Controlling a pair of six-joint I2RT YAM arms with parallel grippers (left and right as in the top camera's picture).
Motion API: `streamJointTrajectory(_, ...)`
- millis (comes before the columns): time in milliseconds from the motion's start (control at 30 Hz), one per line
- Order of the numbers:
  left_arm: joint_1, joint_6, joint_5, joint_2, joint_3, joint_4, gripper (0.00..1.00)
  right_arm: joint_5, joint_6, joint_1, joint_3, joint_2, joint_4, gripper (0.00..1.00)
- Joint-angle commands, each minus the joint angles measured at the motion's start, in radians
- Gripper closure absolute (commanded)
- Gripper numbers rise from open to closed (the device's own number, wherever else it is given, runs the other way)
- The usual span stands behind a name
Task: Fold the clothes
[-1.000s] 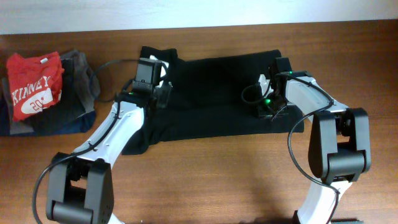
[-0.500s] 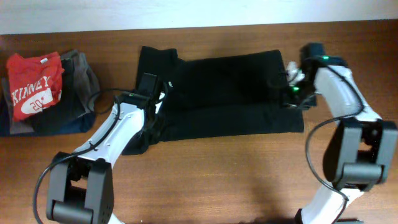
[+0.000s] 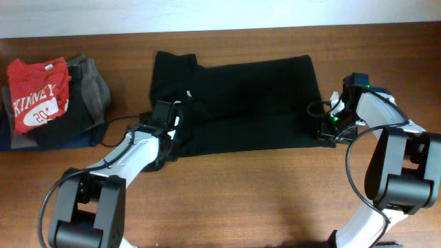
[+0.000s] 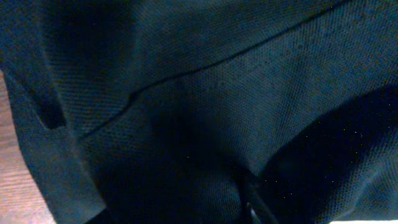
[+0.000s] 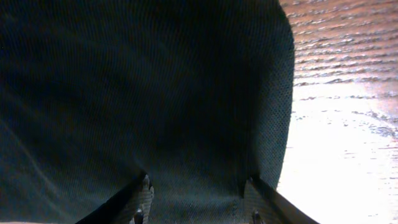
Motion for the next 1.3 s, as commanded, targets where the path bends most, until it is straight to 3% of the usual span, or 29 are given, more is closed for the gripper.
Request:
streamJointTrajectory(0,0.053,-0.040,-0.012,0.027,-0.074,0.025,0.59,0.008,0.001,0.002,-0.049,-0.005,0.027,0.48)
streamJointTrajectory(133,0.074,-0.040,-0.008,0.027,-0.075,0.022,0.73,0.008,0.001,0.002,-0.064,-0.005,0.029,0.75)
streamJointTrajectory(167,0.074,-0.040,-0.008,0.027,-0.075,0.016,0.76,0.009,0.001,0.002,-0.066,-0.005,0.025,0.87)
streamJointTrajectory(233,0.074,-0.040,-0.013,0.027,-0.075,-0.016,0.88,0.010,0.002,0.002,-0.068,-0.005,0.005,0.96)
streamJointTrajectory(267,0.077,-0.045,-0.027,0.027,-0.075,-0.046,0.99,0.010,0.002,0.002,-0.068,-0.005,-0.017,0.96)
streamJointTrajectory(333,0.106,-0.126,-0.097,0.027,-0.075,-0.161,1.00,0.073,0.097,0.000,-0.068,-0.005,-0.105,0.96)
streamJointTrajectory(600,0.123,-0.125,-0.077,0.026,-0.075,-0.213,1.00,0.175,0.186,0.000,-0.070,-0.005,-0.290,0.96)
streamJointTrajectory(733,0.123,-0.104,-0.072,0.008,-0.072,-0.196,1.00,0.163,0.190,0.001,-0.069,-0.012,-0.289,0.96)
streamJointTrajectory(833,0.122,-0.028,0.019,-0.090,-0.044,-0.188,0.99,0.162,0.189,0.001,-0.041,-0.061,-0.291,0.96)
streamJointTrajectory(867,0.122,-0.016,0.033,-0.146,-0.024,-0.191,0.93,0.160,0.189,0.001,-0.017,-0.097,-0.294,0.96)
streamJointTrajectory(900,0.123,-0.016,0.032,-0.195,-0.006,-0.192,0.71,0.154,0.189,0.001,0.010,-0.132,-0.298,0.95)
streamJointTrajectory(933,0.123,-0.016,0.032,-0.233,0.007,-0.192,0.39,0.149,0.188,0.001,0.026,-0.153,-0.302,0.94)
streamJointTrajectory(967,0.123,-0.016,0.027,-0.270,0.020,-0.190,0.01,0.136,0.183,0.002,0.057,-0.189,-0.306,0.91)
streamJointTrajectory(1033,0.123,-0.016,0.026,-0.342,0.048,-0.183,0.01,0.094,0.136,0.002,0.100,-0.240,-0.309,0.80)
streamJointTrajectory(1067,0.123,-0.016,0.026,-0.374,0.067,-0.182,0.01,0.065,0.106,0.002,0.125,-0.270,-0.307,0.69)
streamJointTrajectory(1167,0.123,-0.014,0.036,-0.410,0.145,-0.161,0.01,0.034,0.078,0.002,0.185,-0.335,-0.309,0.20)
streamJointTrajectory(1267,0.124,0.035,0.071,-0.352,0.243,-0.126,0.01,0.027,0.078,0.002,0.195,-0.364,-0.313,0.10)
